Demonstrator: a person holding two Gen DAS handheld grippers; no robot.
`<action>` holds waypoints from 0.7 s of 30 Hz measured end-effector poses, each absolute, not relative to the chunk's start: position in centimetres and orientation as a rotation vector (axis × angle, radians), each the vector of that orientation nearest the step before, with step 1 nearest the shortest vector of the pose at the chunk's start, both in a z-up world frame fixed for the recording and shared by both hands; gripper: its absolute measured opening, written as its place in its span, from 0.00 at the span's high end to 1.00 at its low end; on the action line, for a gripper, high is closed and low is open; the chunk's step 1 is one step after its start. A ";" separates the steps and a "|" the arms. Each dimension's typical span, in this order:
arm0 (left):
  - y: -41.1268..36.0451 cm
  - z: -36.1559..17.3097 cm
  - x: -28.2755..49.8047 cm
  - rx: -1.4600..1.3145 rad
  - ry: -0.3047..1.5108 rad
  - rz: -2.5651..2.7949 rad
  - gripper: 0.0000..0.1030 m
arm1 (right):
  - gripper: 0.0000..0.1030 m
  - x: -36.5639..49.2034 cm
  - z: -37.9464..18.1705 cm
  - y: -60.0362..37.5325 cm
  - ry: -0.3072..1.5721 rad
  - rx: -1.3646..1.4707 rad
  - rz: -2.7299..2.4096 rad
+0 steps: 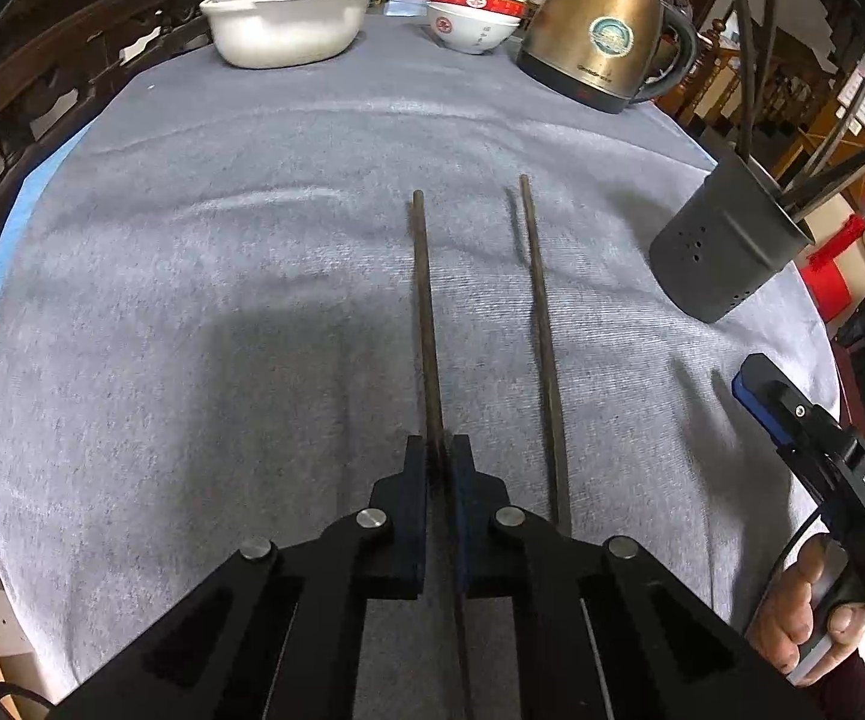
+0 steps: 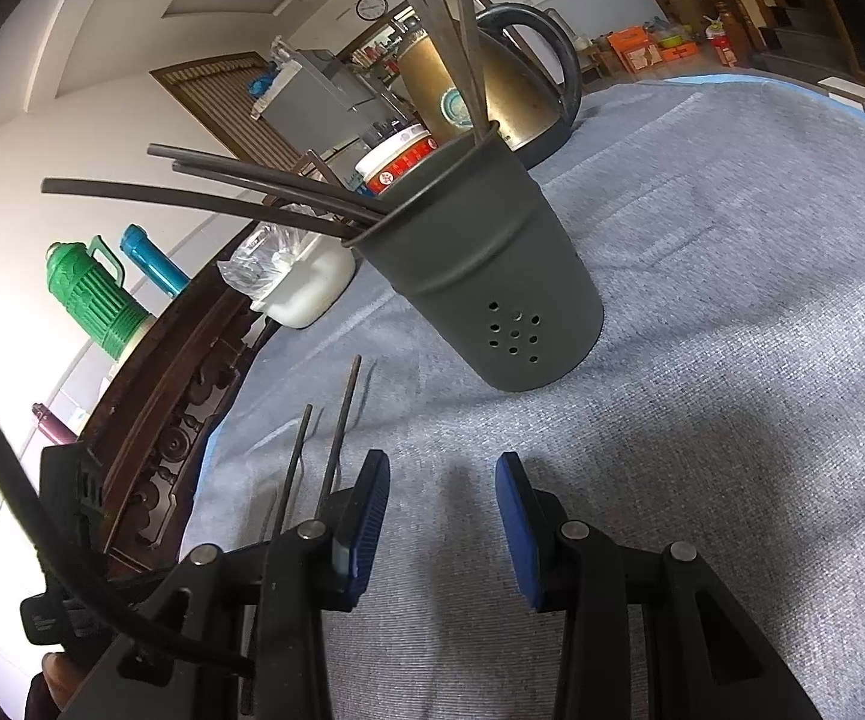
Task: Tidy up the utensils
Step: 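Bring the right gripper to the remaining chopstick and close on it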
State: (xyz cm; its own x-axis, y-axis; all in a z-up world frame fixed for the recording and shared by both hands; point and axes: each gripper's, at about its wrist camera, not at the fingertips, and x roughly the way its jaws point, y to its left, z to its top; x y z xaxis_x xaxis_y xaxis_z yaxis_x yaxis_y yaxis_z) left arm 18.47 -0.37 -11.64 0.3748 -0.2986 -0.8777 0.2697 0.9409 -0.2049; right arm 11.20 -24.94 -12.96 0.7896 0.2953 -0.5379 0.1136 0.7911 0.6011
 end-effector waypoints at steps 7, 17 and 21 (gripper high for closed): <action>1.5 -11.2 17.2 -0.045 1.121 -0.373 0.93 | 0.61 11.3 -12.7 -24.6 0.676 0.632 0.082; 5.1 -10.1 16.3 -0.110 1.124 -0.395 0.93 | 0.62 14.1 -10.3 -18.8 0.722 0.447 0.132; 6.8 -9.5 15.8 -0.140 1.117 -0.389 0.93 | 0.72 16.1 -10.7 -15.7 0.814 0.395 0.156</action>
